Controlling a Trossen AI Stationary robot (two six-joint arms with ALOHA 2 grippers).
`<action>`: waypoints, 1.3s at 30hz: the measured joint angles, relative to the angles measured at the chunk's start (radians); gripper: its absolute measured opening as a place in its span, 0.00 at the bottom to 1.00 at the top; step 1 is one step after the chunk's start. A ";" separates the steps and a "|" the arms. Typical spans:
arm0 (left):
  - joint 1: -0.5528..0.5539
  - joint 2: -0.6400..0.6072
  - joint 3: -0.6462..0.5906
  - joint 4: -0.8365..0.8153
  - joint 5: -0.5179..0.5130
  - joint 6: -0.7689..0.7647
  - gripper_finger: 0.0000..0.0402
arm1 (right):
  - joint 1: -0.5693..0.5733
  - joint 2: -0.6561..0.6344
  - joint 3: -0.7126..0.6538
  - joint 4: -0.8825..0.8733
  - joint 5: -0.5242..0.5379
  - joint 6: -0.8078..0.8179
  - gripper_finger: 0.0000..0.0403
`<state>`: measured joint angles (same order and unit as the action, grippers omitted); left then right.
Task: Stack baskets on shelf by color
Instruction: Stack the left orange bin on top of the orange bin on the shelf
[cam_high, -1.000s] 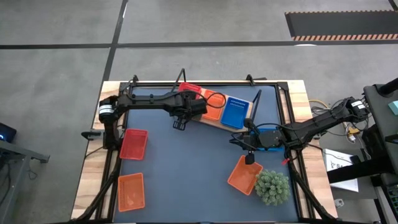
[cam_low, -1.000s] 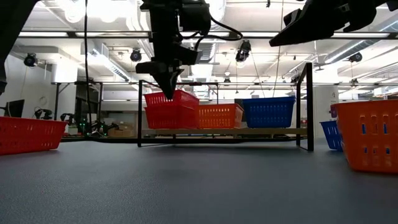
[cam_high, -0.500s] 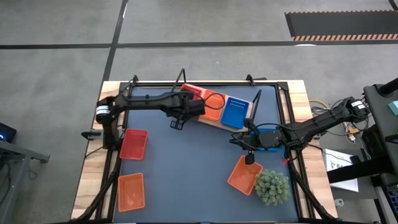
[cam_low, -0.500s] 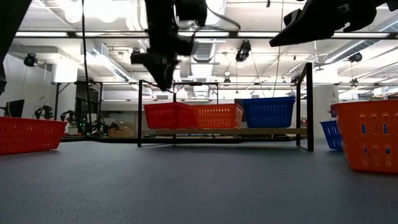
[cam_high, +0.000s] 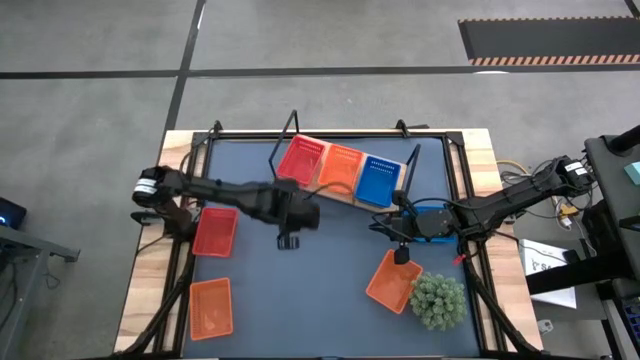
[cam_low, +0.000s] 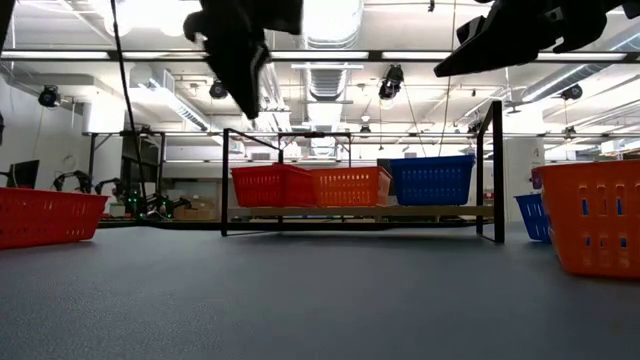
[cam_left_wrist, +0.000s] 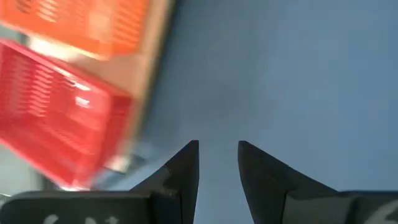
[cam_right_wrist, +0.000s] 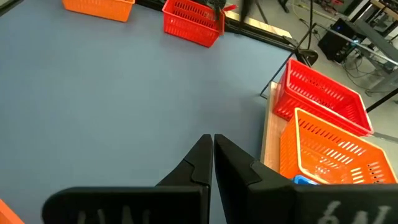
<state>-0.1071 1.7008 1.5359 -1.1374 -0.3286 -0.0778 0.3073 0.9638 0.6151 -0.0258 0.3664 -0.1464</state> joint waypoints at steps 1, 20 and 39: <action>-0.025 0.000 -0.008 -0.007 0.007 -0.075 0.24 | 0.000 0.000 -0.001 -0.001 0.000 0.002 0.02; -0.321 -0.100 -0.271 -0.394 0.234 -0.503 0.24 | 0.000 0.000 -0.004 0.000 -0.008 0.033 0.02; -0.370 -0.368 -0.609 -0.180 0.348 -0.581 0.24 | 0.000 0.000 -0.009 0.000 -0.008 0.042 0.02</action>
<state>-0.4770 1.3327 0.9268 -1.3172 0.0189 -0.6592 0.3077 0.9638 0.6062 -0.0263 0.3584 -0.1047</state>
